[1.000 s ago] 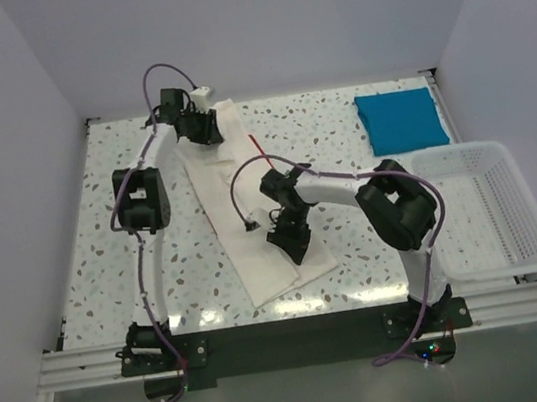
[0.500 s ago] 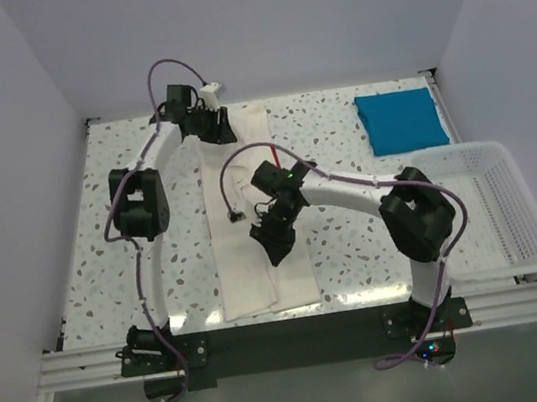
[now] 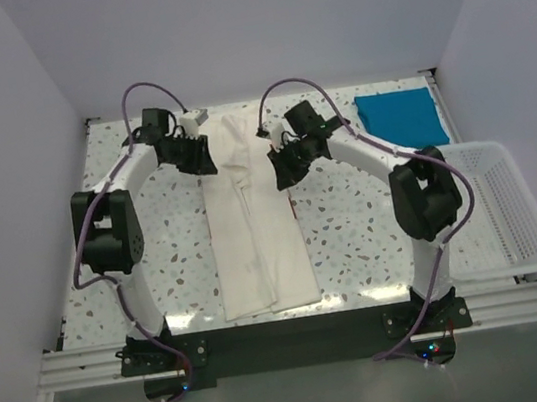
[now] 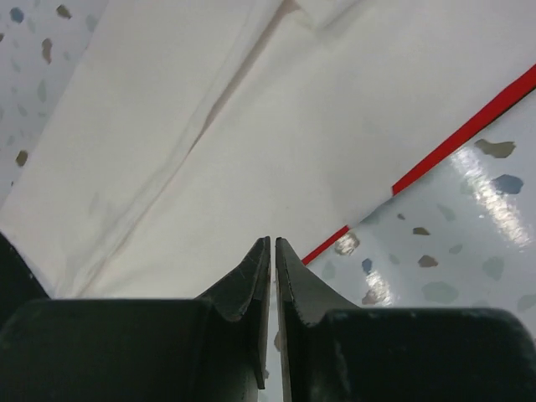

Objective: Fold and stack the t-shirts
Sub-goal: Fold the tshirt

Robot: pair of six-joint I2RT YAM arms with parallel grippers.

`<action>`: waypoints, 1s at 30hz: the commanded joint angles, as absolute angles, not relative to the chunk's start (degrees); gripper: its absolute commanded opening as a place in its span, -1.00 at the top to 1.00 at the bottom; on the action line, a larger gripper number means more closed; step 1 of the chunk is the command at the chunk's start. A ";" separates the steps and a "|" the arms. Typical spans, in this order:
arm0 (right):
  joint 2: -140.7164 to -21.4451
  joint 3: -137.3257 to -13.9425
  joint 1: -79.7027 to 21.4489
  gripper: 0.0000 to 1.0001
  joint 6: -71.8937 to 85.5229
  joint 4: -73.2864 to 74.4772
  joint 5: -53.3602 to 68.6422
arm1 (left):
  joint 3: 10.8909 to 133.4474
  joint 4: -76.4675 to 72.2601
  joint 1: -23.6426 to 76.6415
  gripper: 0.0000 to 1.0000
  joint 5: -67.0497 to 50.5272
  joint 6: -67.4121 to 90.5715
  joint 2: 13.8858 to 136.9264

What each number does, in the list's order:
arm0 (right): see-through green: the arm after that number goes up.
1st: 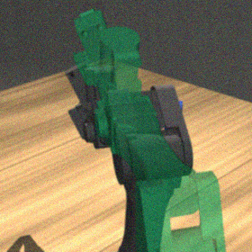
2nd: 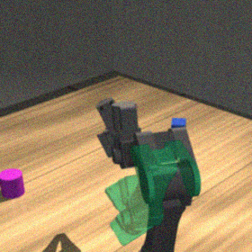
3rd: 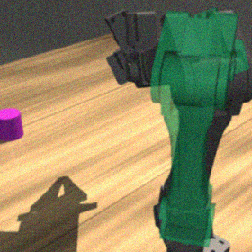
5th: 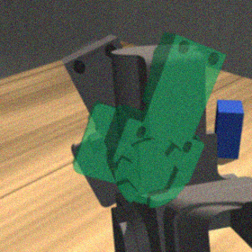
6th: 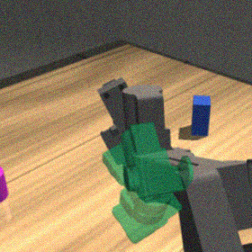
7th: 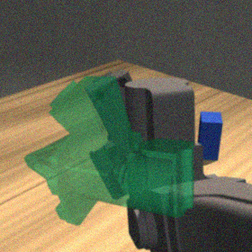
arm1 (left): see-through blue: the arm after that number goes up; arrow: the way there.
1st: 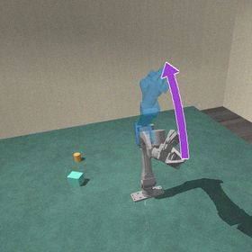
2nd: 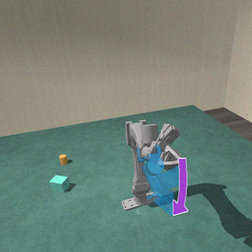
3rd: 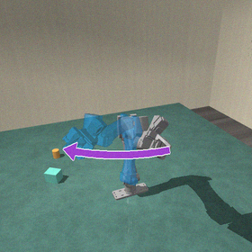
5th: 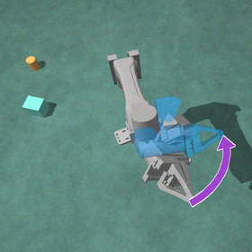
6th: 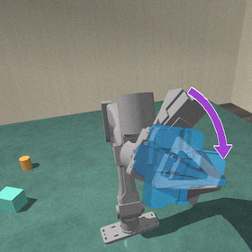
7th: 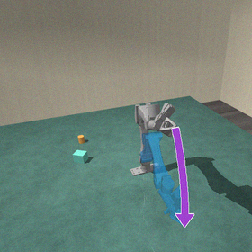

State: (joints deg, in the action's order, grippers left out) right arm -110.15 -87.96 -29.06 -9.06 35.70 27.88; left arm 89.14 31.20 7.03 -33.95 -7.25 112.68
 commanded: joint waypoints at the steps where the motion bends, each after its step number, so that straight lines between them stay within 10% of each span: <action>1: -114.25 -93.51 -27.69 0.78 -4.48 29.18 25.14 | 87.89 31.55 6.50 0.19 -32.52 -9.75 114.51; 30: -142.38 -120.50 -21.97 0.82 -1.93 30.06 9.40 | 127.96 39.55 6.15 0.30 -27.34 -8.08 147.74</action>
